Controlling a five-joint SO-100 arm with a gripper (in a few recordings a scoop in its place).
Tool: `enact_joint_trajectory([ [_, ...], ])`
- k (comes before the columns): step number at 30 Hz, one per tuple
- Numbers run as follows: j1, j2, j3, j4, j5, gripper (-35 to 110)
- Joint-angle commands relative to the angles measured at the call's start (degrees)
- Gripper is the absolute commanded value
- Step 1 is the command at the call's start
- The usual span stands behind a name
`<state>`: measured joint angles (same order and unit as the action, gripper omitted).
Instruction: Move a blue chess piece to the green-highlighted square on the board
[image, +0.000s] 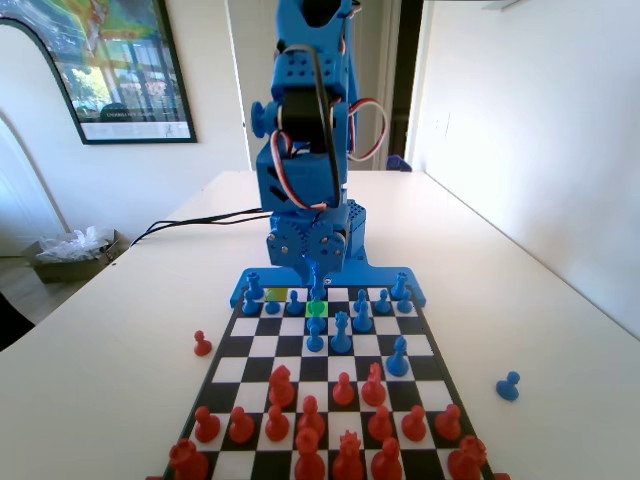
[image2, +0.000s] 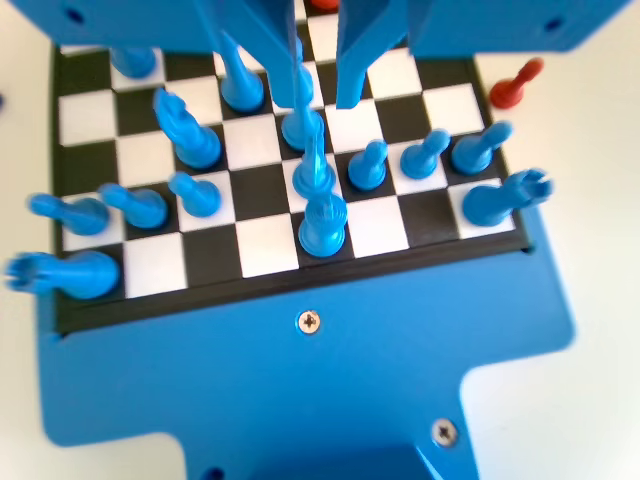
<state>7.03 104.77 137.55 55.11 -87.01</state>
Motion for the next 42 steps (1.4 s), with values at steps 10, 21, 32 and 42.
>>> enact_joint_trajectory([
  [10,-0.79,10.81,-14.33,17.75,-1.32,2],
  [21,-1.76,23.47,-25.14,33.22,-10.28,1],
  [32,-3.43,43.51,-23.12,46.14,-19.60,1],
  [42,-6.77,53.88,-14.50,41.66,-16.61,1],
])
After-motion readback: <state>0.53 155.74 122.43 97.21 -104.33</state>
